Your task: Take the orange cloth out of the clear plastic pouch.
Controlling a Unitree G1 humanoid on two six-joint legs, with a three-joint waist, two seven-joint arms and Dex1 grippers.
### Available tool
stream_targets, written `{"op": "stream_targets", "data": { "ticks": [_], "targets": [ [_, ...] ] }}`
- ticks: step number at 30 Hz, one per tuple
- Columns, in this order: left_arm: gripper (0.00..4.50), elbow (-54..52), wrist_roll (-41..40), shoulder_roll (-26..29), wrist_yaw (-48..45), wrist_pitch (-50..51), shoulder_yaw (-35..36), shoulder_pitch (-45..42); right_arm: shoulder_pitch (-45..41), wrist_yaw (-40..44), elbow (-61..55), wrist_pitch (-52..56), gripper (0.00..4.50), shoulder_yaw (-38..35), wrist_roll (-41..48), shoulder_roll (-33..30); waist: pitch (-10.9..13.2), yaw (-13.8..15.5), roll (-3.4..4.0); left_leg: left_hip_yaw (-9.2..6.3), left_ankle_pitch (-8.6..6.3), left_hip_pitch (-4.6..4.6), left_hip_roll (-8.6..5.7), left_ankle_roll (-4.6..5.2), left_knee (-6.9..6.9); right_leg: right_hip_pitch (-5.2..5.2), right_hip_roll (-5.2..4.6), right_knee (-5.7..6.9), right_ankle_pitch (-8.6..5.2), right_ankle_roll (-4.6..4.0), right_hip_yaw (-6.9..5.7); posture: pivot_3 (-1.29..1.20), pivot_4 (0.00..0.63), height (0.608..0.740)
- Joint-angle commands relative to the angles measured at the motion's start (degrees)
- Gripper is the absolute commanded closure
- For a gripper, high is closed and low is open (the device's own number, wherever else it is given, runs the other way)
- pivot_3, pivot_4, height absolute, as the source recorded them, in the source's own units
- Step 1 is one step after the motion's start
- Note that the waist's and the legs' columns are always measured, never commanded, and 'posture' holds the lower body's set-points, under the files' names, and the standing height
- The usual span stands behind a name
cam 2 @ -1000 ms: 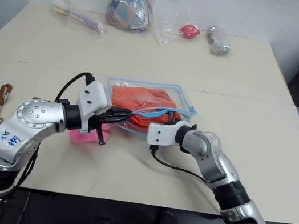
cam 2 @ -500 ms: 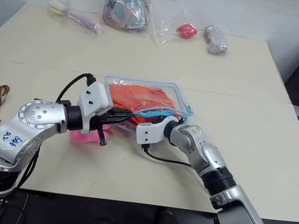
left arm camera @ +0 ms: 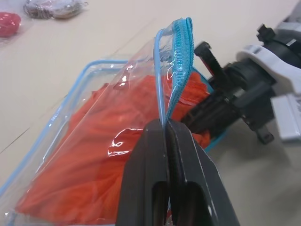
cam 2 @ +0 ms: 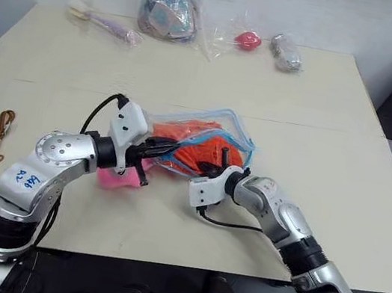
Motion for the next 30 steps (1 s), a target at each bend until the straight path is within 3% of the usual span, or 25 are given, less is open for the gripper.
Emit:
{"op": "stream_targets", "data": {
  "ticks": [1,6,14,24,30],
  "targets": [
    [4.50,0.4,0.8,-0.3,0.9,-0.5,-0.3,-2.5,1.3,0.6,-2.2,-3.7,4.48,1.2,-1.7,-1.7,0.0,0.1,0.00,0.01,0.00,0.01,0.00,0.00,0.00,0.00,0.01,0.00,0.00,0.00,0.00,0.00,0.150,0.740],
    [4.50,1.7,4.8,2.9,-0.7,-3.7,-4.6,-1.3,2.1,2.6,-7.6,-2.8,4.48,-4.1,2.4,-4.1,0.0,0.1,0.00,0.01,0.00,0.00,0.01,0.00,-0.02,-0.01,0.01,-0.01,0.00,0.00,-0.01,0.00,0.150,0.740],
    [4.50,3.7,9.6,4.5,-0.9,-9.0,-8.4,2.3,4.3,13.8,-20.2,2.2,4.48,-14.0,18.5,-10.5,0.0,0.3,0.00,0.00,0.00,-0.01,0.04,0.00,-0.02,-0.01,0.02,-0.04,0.00,0.00,-0.03,0.00,0.150,0.740],
    [4.50,8.9,11.8,3.3,-1.0,-12.2,-7.7,1.1,7.7,31.1,-31.5,10.5,4.48,-25.9,45.2,-22.9,0.0,0.6,0.00,0.03,0.01,-0.01,-0.01,0.04,-0.02,0.02,0.02,-0.05,0.01,0.02,-0.04,0.00,0.150,0.740],
    [4.50,9.2,11.5,2.5,-1.1,-12.0,-7.0,1.6,12.1,35.7,-35.1,22.3,4.48,-34.7,60.3,-27.6,0.0,1.3,-0.04,0.05,0.00,-0.02,-0.01,0.06,-0.02,0.05,-0.01,-0.04,0.02,0.03,-0.02,0.00,0.150,0.740]
  ]
}}
